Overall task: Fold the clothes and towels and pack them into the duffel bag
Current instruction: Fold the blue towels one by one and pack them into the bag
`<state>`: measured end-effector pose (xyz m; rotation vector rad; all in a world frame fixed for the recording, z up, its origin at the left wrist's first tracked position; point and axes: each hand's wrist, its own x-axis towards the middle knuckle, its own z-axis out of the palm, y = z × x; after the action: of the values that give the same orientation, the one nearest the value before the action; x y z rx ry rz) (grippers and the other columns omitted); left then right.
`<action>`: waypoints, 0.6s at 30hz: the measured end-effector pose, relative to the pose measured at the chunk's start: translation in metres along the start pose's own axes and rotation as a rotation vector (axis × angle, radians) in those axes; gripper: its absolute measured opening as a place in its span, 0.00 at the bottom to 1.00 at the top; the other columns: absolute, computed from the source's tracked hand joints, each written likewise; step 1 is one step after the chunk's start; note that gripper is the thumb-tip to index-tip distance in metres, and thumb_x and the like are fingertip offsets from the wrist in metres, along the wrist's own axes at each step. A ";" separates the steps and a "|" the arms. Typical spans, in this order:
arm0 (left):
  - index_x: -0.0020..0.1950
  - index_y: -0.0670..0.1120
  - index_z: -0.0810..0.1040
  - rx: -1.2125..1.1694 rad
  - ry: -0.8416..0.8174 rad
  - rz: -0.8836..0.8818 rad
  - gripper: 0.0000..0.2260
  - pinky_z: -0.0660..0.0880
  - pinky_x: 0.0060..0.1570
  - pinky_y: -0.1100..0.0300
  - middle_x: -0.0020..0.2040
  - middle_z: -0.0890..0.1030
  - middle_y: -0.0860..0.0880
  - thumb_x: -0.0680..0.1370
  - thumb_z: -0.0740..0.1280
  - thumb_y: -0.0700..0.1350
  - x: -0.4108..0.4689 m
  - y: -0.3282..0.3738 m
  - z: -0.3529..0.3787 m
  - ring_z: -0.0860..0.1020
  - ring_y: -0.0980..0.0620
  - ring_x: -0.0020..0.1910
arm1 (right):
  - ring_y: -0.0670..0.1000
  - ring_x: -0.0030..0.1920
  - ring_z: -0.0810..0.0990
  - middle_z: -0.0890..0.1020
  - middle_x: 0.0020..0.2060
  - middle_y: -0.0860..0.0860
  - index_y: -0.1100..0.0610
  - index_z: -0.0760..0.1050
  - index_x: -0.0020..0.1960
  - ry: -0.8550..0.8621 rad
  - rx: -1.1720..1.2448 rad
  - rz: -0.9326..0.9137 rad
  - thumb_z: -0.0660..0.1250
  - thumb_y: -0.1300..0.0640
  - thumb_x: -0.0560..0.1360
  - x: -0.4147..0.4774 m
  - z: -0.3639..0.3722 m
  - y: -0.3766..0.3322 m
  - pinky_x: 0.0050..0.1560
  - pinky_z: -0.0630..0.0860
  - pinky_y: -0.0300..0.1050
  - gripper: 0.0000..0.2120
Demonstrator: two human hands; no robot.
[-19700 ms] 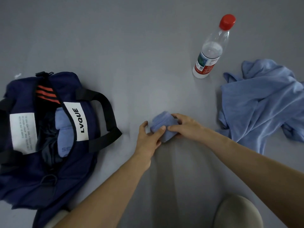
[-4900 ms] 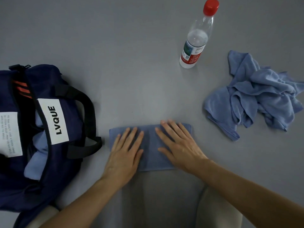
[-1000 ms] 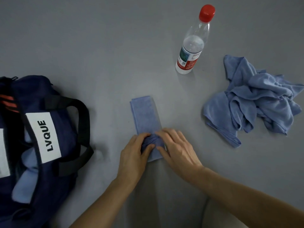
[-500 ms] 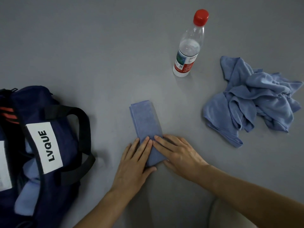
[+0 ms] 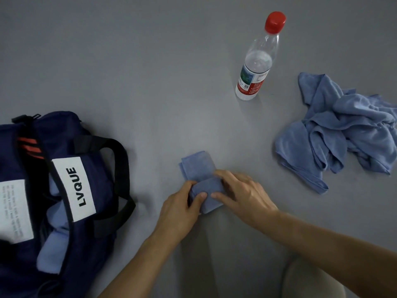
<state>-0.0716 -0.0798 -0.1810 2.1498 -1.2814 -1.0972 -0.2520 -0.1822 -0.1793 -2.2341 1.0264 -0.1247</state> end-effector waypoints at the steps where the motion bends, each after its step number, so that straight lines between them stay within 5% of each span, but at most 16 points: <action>1: 0.58 0.60 0.72 0.017 0.036 -0.016 0.09 0.74 0.41 0.59 0.41 0.80 0.57 0.80 0.62 0.61 0.001 0.000 0.002 0.78 0.59 0.39 | 0.52 0.56 0.77 0.78 0.59 0.47 0.48 0.71 0.69 0.071 -0.064 -0.106 0.65 0.43 0.79 -0.002 0.003 0.001 0.53 0.78 0.47 0.20; 4: 0.60 0.58 0.73 0.039 0.195 -0.007 0.12 0.69 0.41 0.66 0.49 0.75 0.58 0.79 0.65 0.59 0.002 0.001 0.009 0.75 0.59 0.44 | 0.54 0.62 0.76 0.74 0.69 0.51 0.51 0.73 0.71 0.099 -0.276 -0.348 0.64 0.46 0.78 -0.004 0.010 0.010 0.57 0.78 0.50 0.23; 8: 0.57 0.52 0.77 0.163 0.357 0.179 0.10 0.74 0.44 0.62 0.53 0.75 0.58 0.79 0.66 0.54 0.000 0.002 0.013 0.74 0.57 0.47 | 0.56 0.64 0.76 0.73 0.72 0.52 0.55 0.72 0.72 0.091 -0.433 -0.370 0.68 0.42 0.73 -0.002 0.021 0.017 0.56 0.78 0.52 0.31; 11: 0.63 0.51 0.77 0.201 0.261 0.240 0.21 0.69 0.53 0.65 0.60 0.75 0.57 0.77 0.64 0.62 0.002 -0.008 0.005 0.73 0.56 0.53 | 0.57 0.62 0.77 0.74 0.70 0.53 0.56 0.72 0.71 0.135 -0.460 -0.385 0.70 0.44 0.72 0.003 0.024 0.016 0.53 0.79 0.52 0.31; 14: 0.70 0.52 0.72 0.283 0.099 0.317 0.33 0.70 0.59 0.62 0.66 0.71 0.56 0.69 0.73 0.64 0.006 -0.022 -0.004 0.71 0.55 0.59 | 0.57 0.58 0.80 0.77 0.66 0.55 0.57 0.75 0.68 0.166 -0.452 -0.396 0.77 0.48 0.68 0.009 0.024 0.013 0.50 0.80 0.52 0.31; 18: 0.68 0.53 0.75 0.327 0.119 0.371 0.29 0.76 0.54 0.55 0.62 0.73 0.54 0.70 0.74 0.61 0.015 -0.027 -0.011 0.74 0.51 0.55 | 0.58 0.55 0.80 0.80 0.61 0.55 0.59 0.79 0.62 0.220 -0.446 -0.421 0.73 0.53 0.68 0.018 0.021 0.002 0.49 0.79 0.53 0.24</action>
<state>-0.0441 -0.0797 -0.1992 2.0363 -1.8098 -0.6351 -0.2338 -0.1851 -0.2002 -2.8777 0.7254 -0.3609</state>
